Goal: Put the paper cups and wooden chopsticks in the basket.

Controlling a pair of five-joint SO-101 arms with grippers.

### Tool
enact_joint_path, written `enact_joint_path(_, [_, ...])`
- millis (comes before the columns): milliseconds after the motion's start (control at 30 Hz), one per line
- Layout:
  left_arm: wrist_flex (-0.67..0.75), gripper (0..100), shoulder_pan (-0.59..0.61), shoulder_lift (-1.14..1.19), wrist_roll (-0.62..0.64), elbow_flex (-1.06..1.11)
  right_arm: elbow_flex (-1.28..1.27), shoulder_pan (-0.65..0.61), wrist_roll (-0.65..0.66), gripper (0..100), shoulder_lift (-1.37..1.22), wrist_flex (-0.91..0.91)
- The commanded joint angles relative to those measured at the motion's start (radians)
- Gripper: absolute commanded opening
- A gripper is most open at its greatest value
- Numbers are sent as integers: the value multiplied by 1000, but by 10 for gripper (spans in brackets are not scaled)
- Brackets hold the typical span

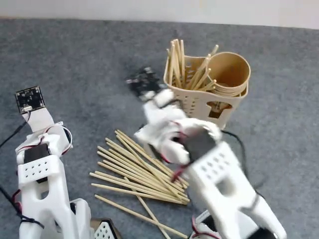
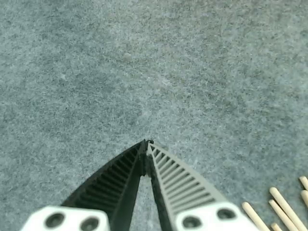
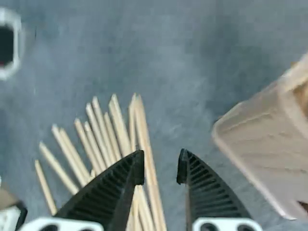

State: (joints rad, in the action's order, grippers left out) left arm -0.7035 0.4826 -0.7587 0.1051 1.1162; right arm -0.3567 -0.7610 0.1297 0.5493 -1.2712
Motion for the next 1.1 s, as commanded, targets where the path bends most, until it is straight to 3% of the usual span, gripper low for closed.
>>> enact_joint_path(0, [17,7,10,-19,-5,-4,28,-67,9,128,-120,2])
enact_joint_path(500, [17,7,10,-19,-5,-4,24,-88,75,128,-529,116])
enact_joint_path(1067, [17,7,10,-19,-5,-4,25,2,143,127,-746,214])
